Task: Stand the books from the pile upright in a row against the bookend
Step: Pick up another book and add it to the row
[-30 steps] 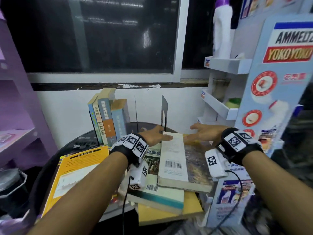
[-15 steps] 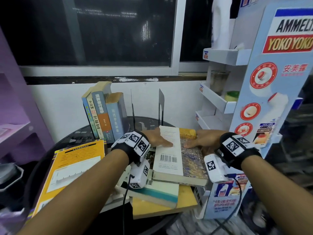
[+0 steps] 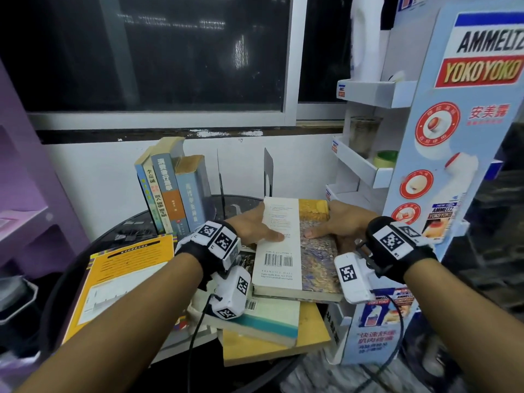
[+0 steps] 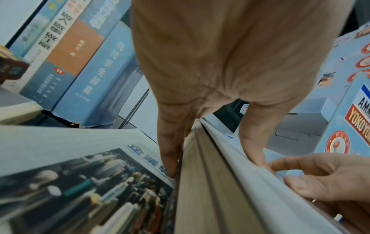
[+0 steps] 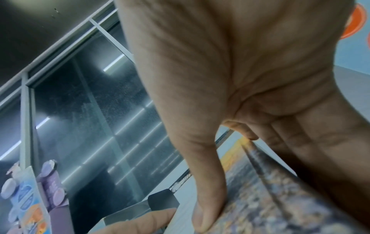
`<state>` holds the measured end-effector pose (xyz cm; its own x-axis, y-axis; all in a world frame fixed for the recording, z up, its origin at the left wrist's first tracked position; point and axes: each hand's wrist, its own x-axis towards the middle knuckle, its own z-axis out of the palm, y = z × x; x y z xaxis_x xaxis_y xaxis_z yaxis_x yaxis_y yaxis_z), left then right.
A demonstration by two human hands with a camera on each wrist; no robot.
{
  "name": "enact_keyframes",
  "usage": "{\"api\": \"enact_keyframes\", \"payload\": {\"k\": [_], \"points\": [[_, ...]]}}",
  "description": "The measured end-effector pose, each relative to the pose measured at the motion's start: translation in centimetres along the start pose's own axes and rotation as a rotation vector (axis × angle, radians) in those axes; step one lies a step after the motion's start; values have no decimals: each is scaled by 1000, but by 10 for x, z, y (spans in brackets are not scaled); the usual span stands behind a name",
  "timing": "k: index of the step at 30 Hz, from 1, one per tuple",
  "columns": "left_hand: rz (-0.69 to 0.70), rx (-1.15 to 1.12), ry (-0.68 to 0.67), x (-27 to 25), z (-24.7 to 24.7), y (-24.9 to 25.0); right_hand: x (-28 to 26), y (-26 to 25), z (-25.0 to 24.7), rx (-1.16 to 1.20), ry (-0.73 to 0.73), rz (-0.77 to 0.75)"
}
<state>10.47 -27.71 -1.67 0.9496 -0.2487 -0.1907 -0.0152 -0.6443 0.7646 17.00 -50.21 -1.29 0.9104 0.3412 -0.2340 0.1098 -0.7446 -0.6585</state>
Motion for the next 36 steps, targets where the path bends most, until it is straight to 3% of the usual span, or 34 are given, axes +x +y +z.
{"api": "enact_keyframes", "payload": {"k": [5, 9, 16, 24, 28, 32, 36], "points": [[123, -90, 148, -10, -10, 5, -25, -31, -4, -63, 210, 25], [229, -107, 305, -19, -24, 12, -29, -47, -2, 19, 290, -77], [256, -251, 469, -26, -50, 3, -38, -83, 15, 3, 458, -234], [318, -639, 591, -29, -70, -8, -33, -103, 53, 22, 628, -380], [357, -770, 641, -33, -74, -17, -37, -109, 61, 12, 627, -452], [375, -770, 609, -36, -75, -22, -34, -117, 54, 182, 582, -513], [384, -724, 557, -40, -79, -25, -34, -126, 30, 192, 397, -554]]}}
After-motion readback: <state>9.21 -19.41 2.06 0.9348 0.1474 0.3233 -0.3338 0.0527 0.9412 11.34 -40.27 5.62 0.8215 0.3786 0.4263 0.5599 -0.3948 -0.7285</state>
